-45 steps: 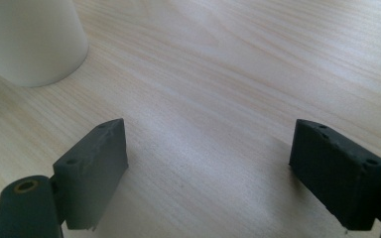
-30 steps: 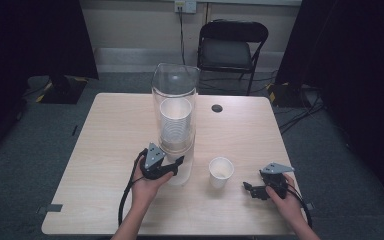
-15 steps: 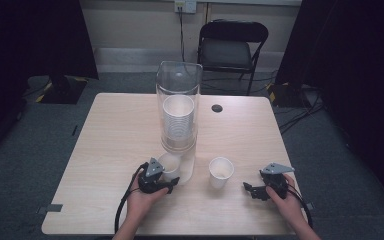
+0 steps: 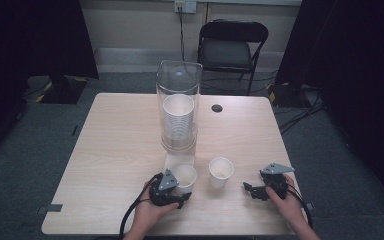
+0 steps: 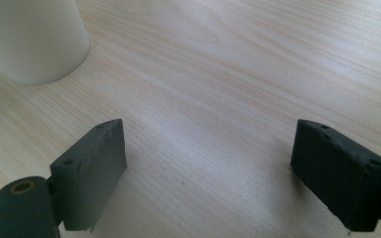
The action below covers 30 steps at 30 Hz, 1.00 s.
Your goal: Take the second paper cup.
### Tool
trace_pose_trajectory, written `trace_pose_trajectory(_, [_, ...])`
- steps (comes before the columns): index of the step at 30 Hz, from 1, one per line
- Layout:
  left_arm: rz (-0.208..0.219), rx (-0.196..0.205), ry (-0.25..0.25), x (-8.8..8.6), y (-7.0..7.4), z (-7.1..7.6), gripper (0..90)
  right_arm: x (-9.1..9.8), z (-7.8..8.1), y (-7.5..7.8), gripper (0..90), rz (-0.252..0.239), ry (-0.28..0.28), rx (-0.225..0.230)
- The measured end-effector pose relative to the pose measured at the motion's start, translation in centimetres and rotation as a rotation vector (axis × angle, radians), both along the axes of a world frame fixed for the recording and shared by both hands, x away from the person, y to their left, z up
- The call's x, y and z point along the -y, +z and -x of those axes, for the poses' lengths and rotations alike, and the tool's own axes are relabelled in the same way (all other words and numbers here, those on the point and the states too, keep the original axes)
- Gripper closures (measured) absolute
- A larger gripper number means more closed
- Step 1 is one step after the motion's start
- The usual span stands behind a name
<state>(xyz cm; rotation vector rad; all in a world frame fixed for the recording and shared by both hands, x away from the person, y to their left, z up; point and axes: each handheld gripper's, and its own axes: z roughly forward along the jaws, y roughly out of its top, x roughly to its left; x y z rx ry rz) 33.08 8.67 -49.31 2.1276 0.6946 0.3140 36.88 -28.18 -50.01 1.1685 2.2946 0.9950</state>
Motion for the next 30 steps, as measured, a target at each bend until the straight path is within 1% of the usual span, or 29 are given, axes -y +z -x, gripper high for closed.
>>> trace_pose_trajectory(1, [-0.012,-0.003,-0.016,0.4,-0.1,0.2,34.1,0.0,0.0,0.0,13.1,0.0,0.0,-0.001])
trace_pose_trajectory(2, [-0.005,-0.005,-0.032,0.9,-0.2,0.4,34.0,0.0,0.0,0.0,13.0,-0.001,0.001,-0.003])
trace_pose_trajectory(5, [-0.008,-0.012,-0.062,1.7,-0.4,0.7,33.8,0.0,0.0,0.0,13.0,-0.001,0.002,-0.004])
trace_pose_trajectory(6, [-0.006,-0.016,-0.062,1.9,-0.5,0.7,33.7,0.0,0.0,0.0,13.0,-0.001,0.001,-0.004])
trace_pose_trajectory(7, [-0.013,-0.025,-0.065,2.0,-0.5,0.7,33.7,0.0,0.0,0.0,12.9,-0.002,0.001,-0.004])
trace_pose_trajectory(8, [-0.014,-0.017,-0.066,2.1,-0.5,0.7,33.6,0.0,0.0,0.0,12.8,-0.001,0.003,-0.004])
trace_pose_trajectory(10, [-0.015,-0.015,-0.071,2.2,-0.5,0.7,33.6,0.0,-0.1,0.0,12.7,-0.001,0.004,-0.004])
trace_pose_trajectory(11, [-0.029,-0.02,-0.072,2.2,-0.4,0.7,33.5,0.0,-0.1,0.0,12.6,-0.001,0.004,-0.004])
trace_pose_trajectory(13, [-0.012,-0.016,-0.073,2.4,-0.6,0.7,33.4,0.0,-0.1,0.0,12.6,-0.001,0.005,-0.004])
trace_pose_trajectory(14, [-0.025,-0.011,-0.074,2.4,-0.6,0.7,33.3,0.0,-0.1,0.0,12.6,-0.001,0.005,-0.004])
trace_pose_trajectory(15, [-0.028,-0.006,-0.085,2.5,-0.6,0.7,33.2,0.0,-0.1,0.0,12.6,-0.001,0.005,-0.004])
trace_pose_trajectory(16, [-0.026,-0.013,-0.095,2.5,-0.6,0.7,33.1,0.0,-0.1,0.0,12.6,-0.001,0.005,-0.004])
trace_pose_trajectory(17, [-0.033,-0.017,-0.105,2.5,-0.6,0.6,33.0,0.0,-0.1,0.0,12.6,-0.001,0.005,-0.004])
trace_pose_trajectory(18, [-0.026,-0.024,-0.098,2.6,-0.7,0.7,32.8,0.0,-0.1,0.0,12.6,-0.001,0.005,-0.004])
trace_pose_trajectory(19, [-0.047,-0.028,-0.093,2.6,-0.7,0.7,31.3,0.0,-0.1,0.0,12.6,-0.001,0.005,-0.004])
trace_pose_trajectory(20, [-0.056,-0.033,-0.094,2.6,-0.7,0.7,27.8,0.0,-0.1,0.0,12.7,-0.001,0.005,-0.004])
trace_pose_trajectory(22, [-0.05,-0.035,-0.101,2.5,-0.7,0.8,26.2,0.0,-0.1,0.0,12.6,-0.001,0.005,-0.004])
trace_pose_trajectory(23, [-0.064,-0.038,-0.107,2.4,-0.6,0.8,25.3,0.0,-0.1,0.0,12.6,-0.001,0.005,-0.004])
trace_pose_trajectory(24, [-0.058,-0.036,-0.103,2.4,-0.7,0.8,24.1,0.0,-0.1,0.0,12.6,-0.001,0.005,-0.004])
trace_pose_trajectory(25, [-0.042,-0.043,-0.093,2.4,-0.7,0.9,22.9,0.0,-0.1,0.0,12.6,-0.001,0.005,-0.004])
trace_pose_trajectory(26, [-0.068,-0.046,-0.101,2.1,-0.6,0.8,22.2,0.0,-0.1,0.0,12.7,-0.001,0.005,-0.004])
trace_pose_trajectory(27, [-0.063,-0.045,-0.105,1.9,-0.5,0.7,22.2,0.0,-0.1,0.0,12.7,-0.001,0.005,-0.004])
trace_pose_trajectory(28, [-0.067,-0.045,-0.106,1.6,-0.4,0.7,22.2,0.0,-0.1,0.0,12.6,-0.001,0.005,-0.004])
trace_pose_trajectory(30, [-0.046,-0.05,-0.088,0.9,-0.2,0.6,22.0,0.0,-0.1,0.0,12.7,-0.001,0.005,-0.004])
